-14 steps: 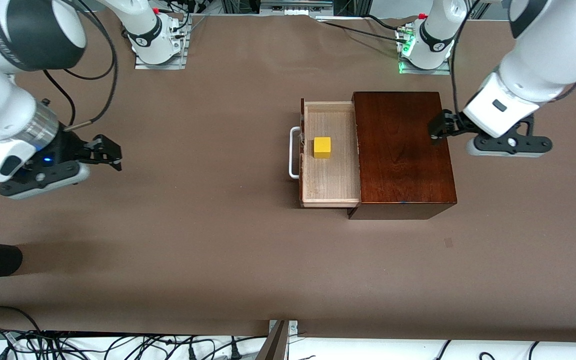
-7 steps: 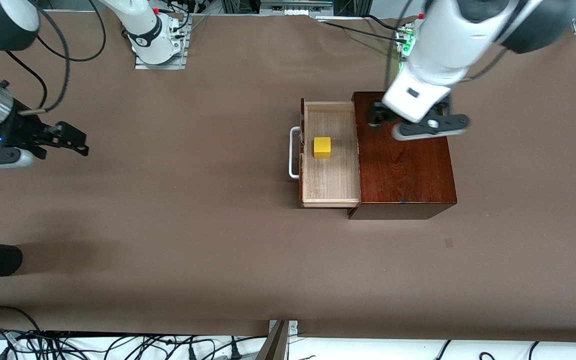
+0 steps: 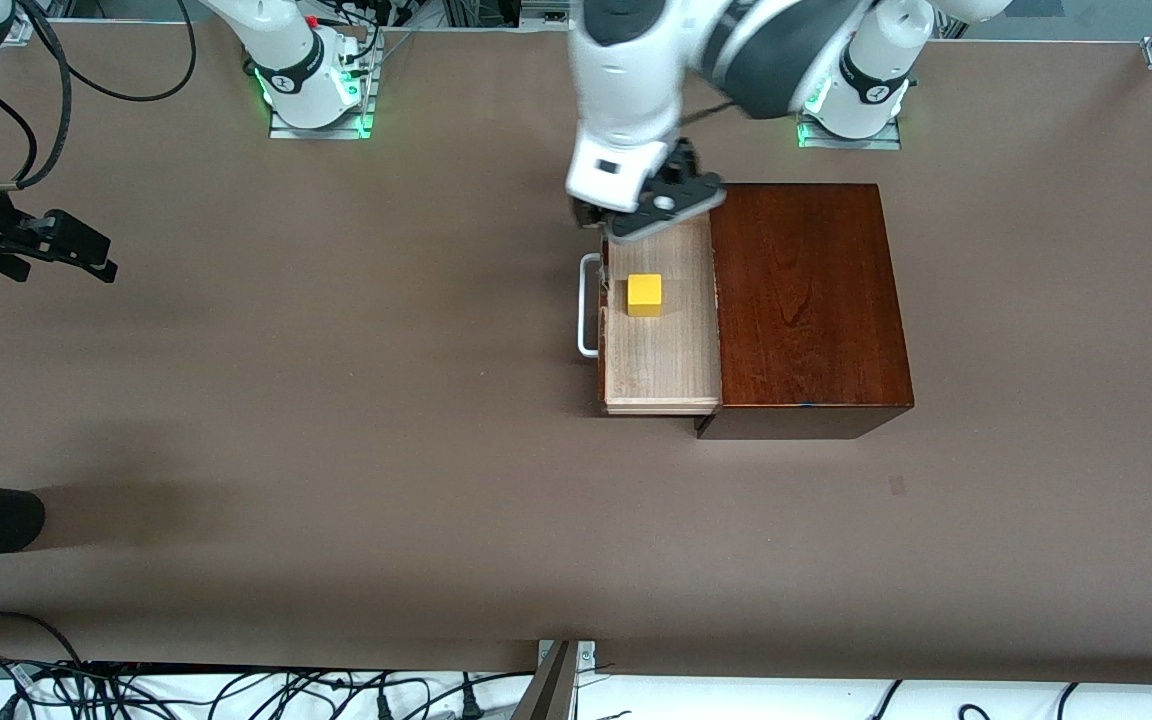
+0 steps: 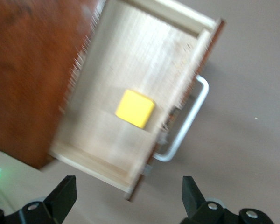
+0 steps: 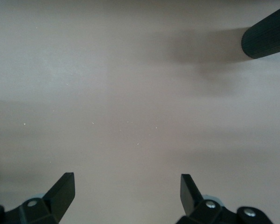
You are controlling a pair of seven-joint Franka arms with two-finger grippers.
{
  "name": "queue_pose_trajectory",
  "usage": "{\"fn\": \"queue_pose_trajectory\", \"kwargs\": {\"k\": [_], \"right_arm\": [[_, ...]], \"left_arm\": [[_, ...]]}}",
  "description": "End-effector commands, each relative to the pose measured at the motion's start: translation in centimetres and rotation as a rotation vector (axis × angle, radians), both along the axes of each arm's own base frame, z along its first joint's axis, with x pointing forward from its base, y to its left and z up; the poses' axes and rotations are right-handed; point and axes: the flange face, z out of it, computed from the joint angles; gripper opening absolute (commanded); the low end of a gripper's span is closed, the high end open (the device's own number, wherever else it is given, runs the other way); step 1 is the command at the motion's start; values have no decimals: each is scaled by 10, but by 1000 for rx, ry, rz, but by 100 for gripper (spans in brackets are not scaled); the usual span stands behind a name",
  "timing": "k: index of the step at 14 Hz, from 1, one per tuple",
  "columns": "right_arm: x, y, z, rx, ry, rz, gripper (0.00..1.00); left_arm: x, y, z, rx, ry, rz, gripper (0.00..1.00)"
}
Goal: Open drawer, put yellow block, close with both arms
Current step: 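Move the left gripper over the box to the drawer front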
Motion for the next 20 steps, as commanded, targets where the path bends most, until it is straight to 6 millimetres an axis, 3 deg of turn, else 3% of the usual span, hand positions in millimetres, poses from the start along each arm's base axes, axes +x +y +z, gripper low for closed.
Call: {"fn": "queue_pose_trajectory", "kwargs": {"k": [1,7,8,10,11,16,20], "right_arm": [[0,-15,-3,-9,6,-29,100],[5,-22,-13,-13,24,-45,100],[6,-22,-15,-13,27,-44,100],[9,-21,-21,-13,37,-57,100],[9,-21,-21,-13,37,-57,100],[11,-15,-25,-16,42,-49,100],[13,-16,-30,-19,47,-44,100]], "left_arm": [[4,-49,-27,24,-25,124,100],[-13,-109,-89,8,-96,362,100],[-16,-115,-101,15,-99,375,88],[-16,-116,-124,37,-89,366,21],[-16,-117,-135,49,-87,361,1],[3,-103,-164,90,-82,371,0],[31,-83,-168,92,-89,416,0]]}}
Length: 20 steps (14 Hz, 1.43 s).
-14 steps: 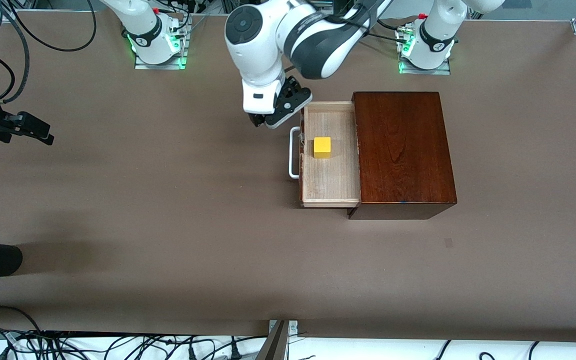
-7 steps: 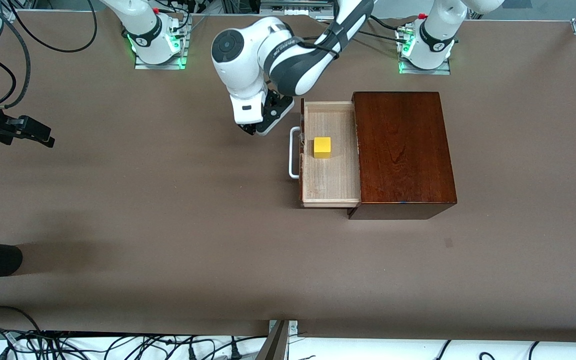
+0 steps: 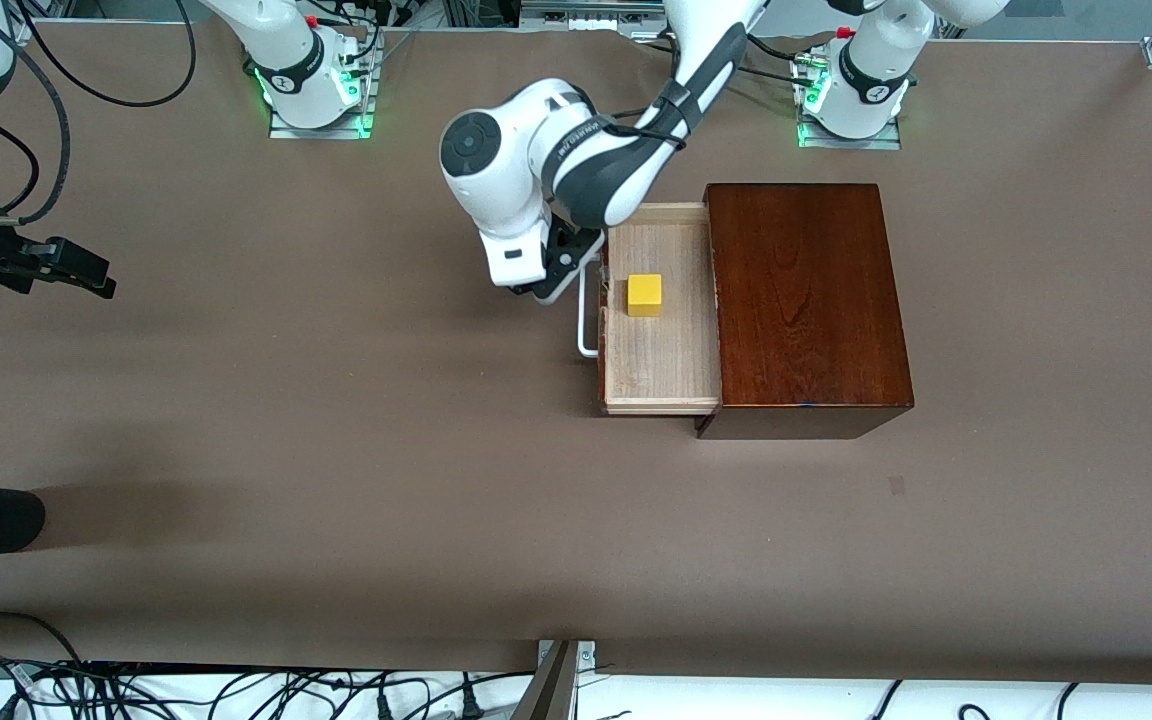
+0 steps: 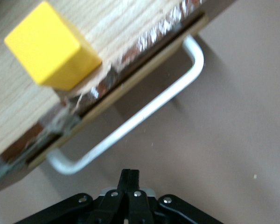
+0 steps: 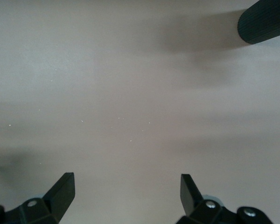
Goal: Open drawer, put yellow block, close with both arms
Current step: 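Move the left gripper over the box to the drawer front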
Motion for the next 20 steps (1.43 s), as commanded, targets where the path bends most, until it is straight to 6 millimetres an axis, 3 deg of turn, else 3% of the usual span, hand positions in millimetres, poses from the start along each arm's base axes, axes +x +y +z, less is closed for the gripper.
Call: {"fn": "queue_pose_trajectory", "kwargs": {"k": [1,3,8,14,20], "right_arm": [[2,2,0,-10,-5,-5,100],[3,4,-1,-10,-5,-4,100],[4,4,2,-10,-13,-5,100],[5,2,7,-10,-22,-8,100],[5,4,6,-11,-24,-7,100]], "left_arm": [[16,3,3,-18,-21,11,0],[20,6,2,-12,-29,19,0],[17,6,-29,59,-55,89,0],[26,12,-31,69,-75,119,0],[50,33,-24,86,-99,128,0]]}}
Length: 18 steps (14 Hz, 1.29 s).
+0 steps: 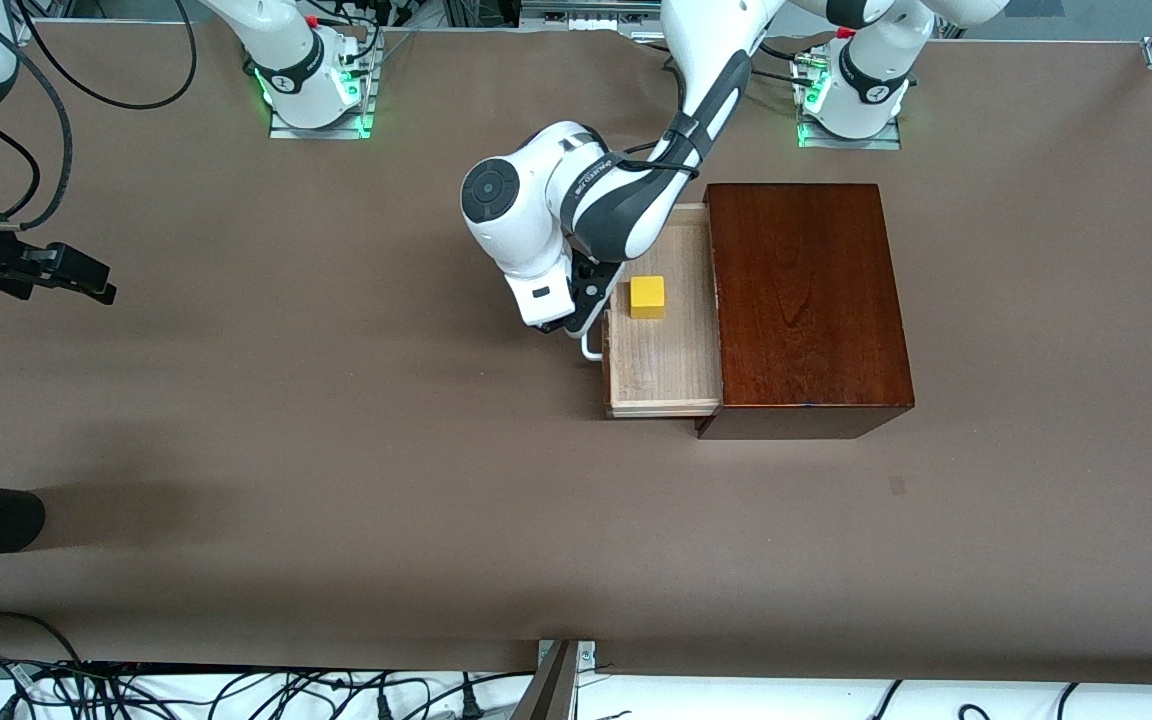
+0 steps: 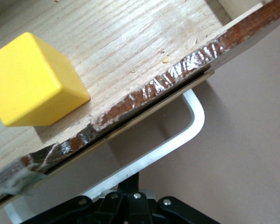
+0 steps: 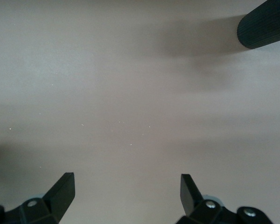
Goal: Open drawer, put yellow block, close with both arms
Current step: 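Push the drawer shut into the box with the left gripper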
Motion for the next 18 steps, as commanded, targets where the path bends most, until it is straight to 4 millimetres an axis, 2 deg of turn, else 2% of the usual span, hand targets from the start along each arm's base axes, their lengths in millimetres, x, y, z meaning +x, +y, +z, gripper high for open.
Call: {"fn": "queue_pose_trajectory", "kwargs": {"k": [1,4,7,12,18], "right_arm": [[1,3,5,-10,-8,-8,100],[1,2,5,-10,-9,-9,100],[2,2,5,-12,-9,-9,100],[2,3,6,-10,-9,-6,100],[2,4,9,-10,-15,-3,100]], "left_arm": [[20,15,2,31,-27,9,0],[25,24,2,48,-7,-60,0],[37,52,1,100,28,-114,0],[50,80,16,107,68,-128,0],[43,89,31,132,108,-98,0]]}}
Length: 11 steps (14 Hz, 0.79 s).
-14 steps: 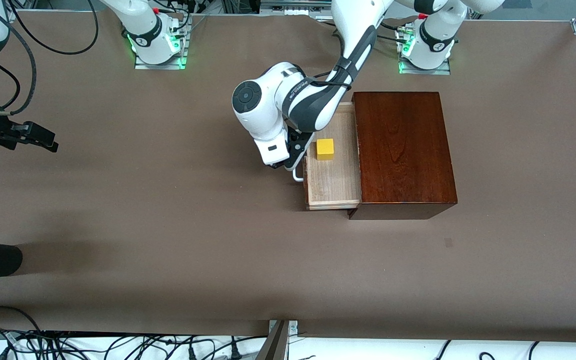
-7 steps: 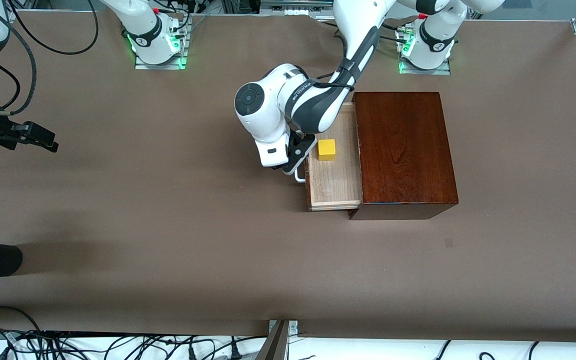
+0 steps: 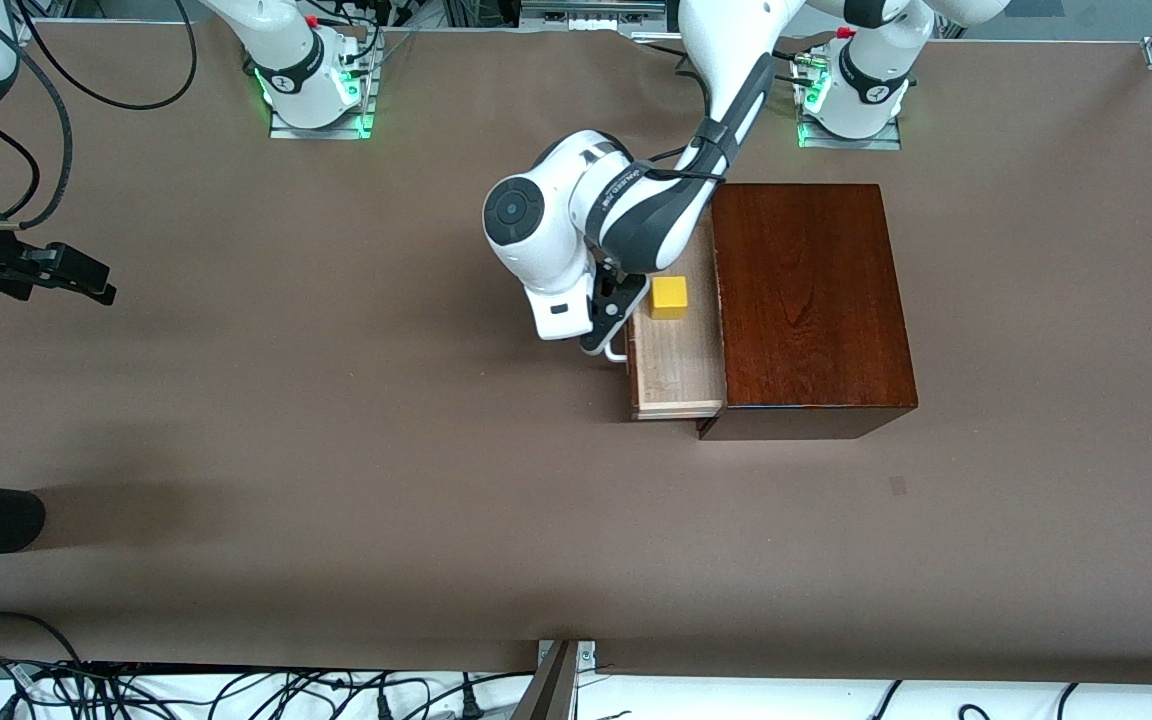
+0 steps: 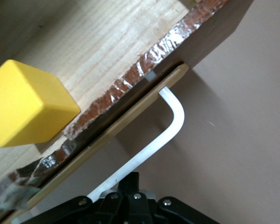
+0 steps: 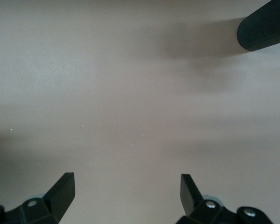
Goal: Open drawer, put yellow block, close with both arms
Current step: 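Push the drawer shut into the box with the left gripper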
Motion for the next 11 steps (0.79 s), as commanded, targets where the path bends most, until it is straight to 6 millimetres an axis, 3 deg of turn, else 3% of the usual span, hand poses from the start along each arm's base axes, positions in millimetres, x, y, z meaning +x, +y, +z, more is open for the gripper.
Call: {"fn": "queue_pose_trajectory", "kwargs": {"k": [1,4,7,11], "right_arm": [[2,2,8,-10,-10,-9,100],[2,4,9,-10,-11,-4,100],[2,4,8,-10,-10,-4,100],[2,4,9,-10,-11,-4,100]], "left_arm": [[19,51,22,105,3,7,0],[21,57,22,114,11,8,0],[25,73,4,178,8,1,0],[39,93,0,194,12,9,0]]}}
